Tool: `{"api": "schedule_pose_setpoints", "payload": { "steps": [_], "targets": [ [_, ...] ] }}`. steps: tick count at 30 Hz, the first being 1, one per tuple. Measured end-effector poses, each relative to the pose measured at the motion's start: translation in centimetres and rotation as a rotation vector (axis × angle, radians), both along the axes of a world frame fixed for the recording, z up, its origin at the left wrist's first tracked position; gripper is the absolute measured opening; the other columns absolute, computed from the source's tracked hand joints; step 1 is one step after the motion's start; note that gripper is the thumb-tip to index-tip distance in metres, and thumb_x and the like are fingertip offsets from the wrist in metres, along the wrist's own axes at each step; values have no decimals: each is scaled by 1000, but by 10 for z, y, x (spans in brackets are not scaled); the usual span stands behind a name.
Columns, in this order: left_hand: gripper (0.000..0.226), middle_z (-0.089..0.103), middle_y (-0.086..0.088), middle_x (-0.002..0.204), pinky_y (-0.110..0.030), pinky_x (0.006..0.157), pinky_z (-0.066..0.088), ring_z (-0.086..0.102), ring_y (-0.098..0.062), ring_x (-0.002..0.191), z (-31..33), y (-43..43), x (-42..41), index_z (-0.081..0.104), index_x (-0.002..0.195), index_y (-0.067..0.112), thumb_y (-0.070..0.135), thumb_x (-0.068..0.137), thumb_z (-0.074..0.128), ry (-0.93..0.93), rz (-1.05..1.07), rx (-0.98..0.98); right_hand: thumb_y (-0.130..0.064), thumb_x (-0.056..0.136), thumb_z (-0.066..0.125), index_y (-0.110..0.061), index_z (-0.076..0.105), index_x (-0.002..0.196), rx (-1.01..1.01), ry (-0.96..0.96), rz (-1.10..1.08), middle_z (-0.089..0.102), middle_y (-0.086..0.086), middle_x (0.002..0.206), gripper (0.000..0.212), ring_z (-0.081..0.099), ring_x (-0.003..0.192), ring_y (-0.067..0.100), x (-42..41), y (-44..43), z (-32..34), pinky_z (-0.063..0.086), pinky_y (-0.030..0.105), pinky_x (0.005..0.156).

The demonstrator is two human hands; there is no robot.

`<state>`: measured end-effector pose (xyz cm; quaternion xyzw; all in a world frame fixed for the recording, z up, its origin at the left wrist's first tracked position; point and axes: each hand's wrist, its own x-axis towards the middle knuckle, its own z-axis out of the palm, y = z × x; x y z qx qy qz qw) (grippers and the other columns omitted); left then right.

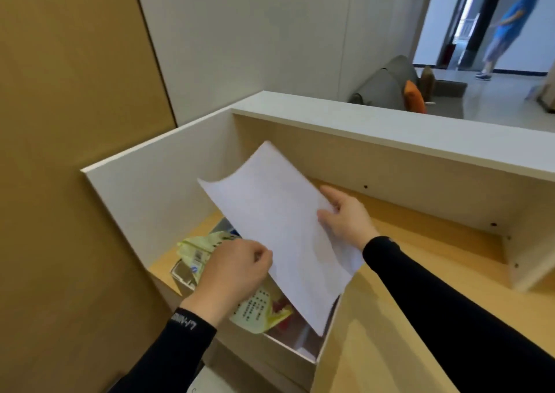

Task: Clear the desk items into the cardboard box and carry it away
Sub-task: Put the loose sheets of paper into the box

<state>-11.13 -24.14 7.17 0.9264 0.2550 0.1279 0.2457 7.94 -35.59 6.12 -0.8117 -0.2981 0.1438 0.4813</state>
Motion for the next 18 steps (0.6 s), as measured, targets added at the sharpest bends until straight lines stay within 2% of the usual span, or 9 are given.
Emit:
{"api": "schedule_pose_setpoints", "payload": {
  "steps": [2, 4, 6, 8, 10, 12, 15, 18],
  "targets": [
    [43, 58, -6, 52, -37, 58, 42, 57, -20, 56, 1, 3, -8, 62, 60, 17, 40, 92, 46, 69, 2, 27, -27, 91, 54, -23, 46, 138, -326, -112, 107, 50, -7, 137, 48, 51, 123, 20, -2, 20, -16, 43, 23, 93],
    [37, 50, 4, 48, -29, 54, 32, 51, -12, 55, 6, 8, -8, 71, 73, 24, 44, 92, 47, 16, 64, 69, -36, 91, 51, -23, 46, 138, -508, -162, 160, 37, 5, 151, 49, 39, 134, 25, -6, 30, -29, 33, 32, 106],
    [32, 54, 5, 52, -28, 57, 31, 54, -14, 63, 11, 13, -3, 72, 78, 24, 43, 91, 49, -118, 132, 113, -39, 92, 49, -23, 47, 137, -499, -139, 174, 35, 5, 152, 47, 36, 137, 24, -12, 32, -39, 28, 31, 109],
    [27, 66, 7, 75, -26, 65, 36, 58, -14, 84, 13, 15, 7, 73, 91, 26, 40, 91, 50, -181, 104, 178, -40, 93, 48, -23, 49, 136, -458, -144, 166, 36, 4, 152, 46, 33, 138, 23, -18, 28, -47, 25, 32, 111],
    [31, 66, 7, 110, -25, 84, 39, 51, -14, 109, 10, 12, 20, 66, 115, 27, 40, 92, 49, -81, -19, 221, -43, 93, 45, -24, 46, 138, -477, -190, 184, 30, 6, 154, 49, 25, 142, 25, -22, 23, -53, 19, 35, 114],
    [39, 60, 5, 128, -28, 96, 38, 48, -15, 121, 5, 8, 33, 57, 128, 27, 41, 93, 46, 96, -125, 222, -47, 94, 42, -24, 42, 141, -507, -216, 221, 23, 7, 157, 53, 17, 144, 25, -23, 20, -55, 14, 37, 115],
    [44, 61, 3, 131, -30, 97, 41, 52, -16, 122, 0, 0, 45, 52, 133, 26, 43, 94, 43, 247, -195, 183, -46, 95, 39, -22, 35, 145, -538, -227, 286, 12, 8, 160, 55, 5, 147, 22, -22, 14, -53, 4, 34, 117],
    [44, 62, 2, 130, -30, 96, 42, 54, -17, 121, 4, -7, 51, 52, 133, 25, 43, 95, 43, 228, -226, 182, -46, 95, 38, -23, 30, 147, -438, -167, 244, 9, 4, 160, 57, 3, 148, 16, -23, 2, -50, 4, 33, 119]
  ]
}}
